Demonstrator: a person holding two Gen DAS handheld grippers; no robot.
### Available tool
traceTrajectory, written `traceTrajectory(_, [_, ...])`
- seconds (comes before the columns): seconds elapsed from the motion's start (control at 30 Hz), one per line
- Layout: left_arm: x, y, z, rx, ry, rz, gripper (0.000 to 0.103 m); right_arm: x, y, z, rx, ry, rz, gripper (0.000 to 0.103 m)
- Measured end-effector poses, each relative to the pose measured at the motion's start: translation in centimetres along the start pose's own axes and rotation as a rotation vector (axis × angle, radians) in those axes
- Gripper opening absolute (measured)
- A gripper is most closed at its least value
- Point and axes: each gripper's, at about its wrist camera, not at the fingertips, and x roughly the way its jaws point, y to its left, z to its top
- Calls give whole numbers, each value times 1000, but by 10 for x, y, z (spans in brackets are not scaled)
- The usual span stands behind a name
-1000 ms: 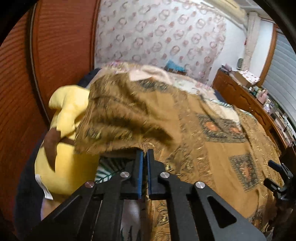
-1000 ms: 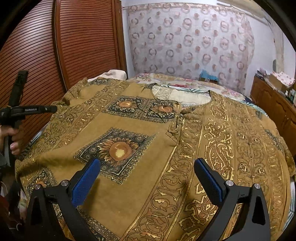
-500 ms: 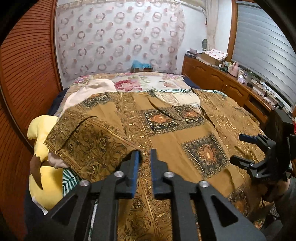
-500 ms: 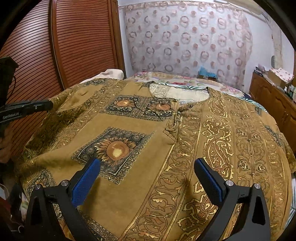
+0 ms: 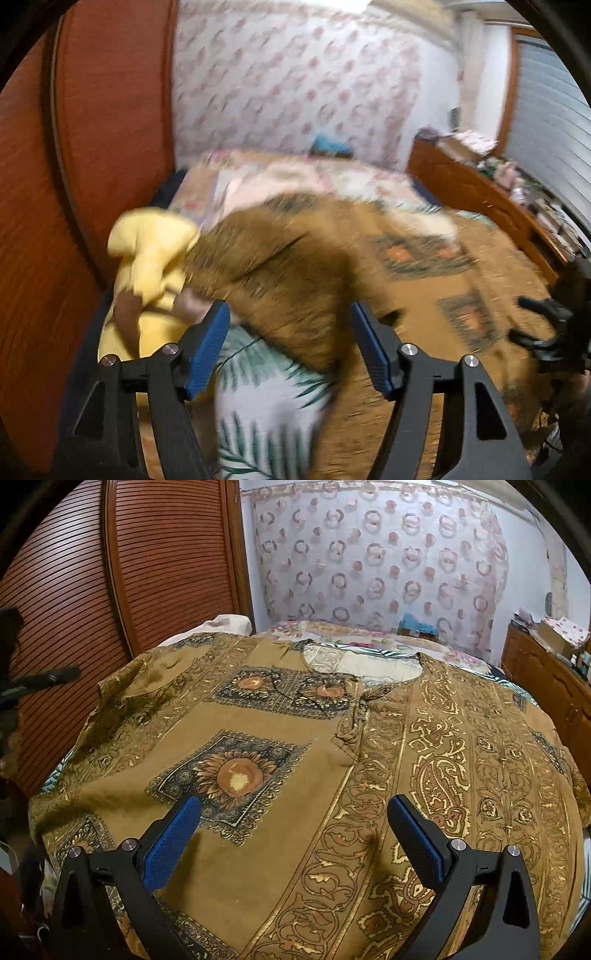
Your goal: Fold small clothes
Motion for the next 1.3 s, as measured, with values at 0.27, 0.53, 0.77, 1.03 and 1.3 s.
traceTrajectory(0.27, [57, 21, 1, -85, 83, 7, 69, -1, 29, 17, -50, -13, 115, 101])
traceTrajectory(0.53, [79, 21, 10, -74, 118, 22, 56, 12, 43, 25, -82, -5, 149, 101])
traceTrajectory(0.77, [81, 28, 9, -87, 127, 30, 22, 17, 47, 36, -78, -21, 165, 101])
traceTrajectory(1.03, [44, 5, 23, 13, -25, 64, 7, 17, 48, 29, -84, -24, 151, 101])
traceTrajectory(1.3, [12, -76, 67, 169, -109, -67, 7, 0, 28, 32, -42, -59, 118, 101])
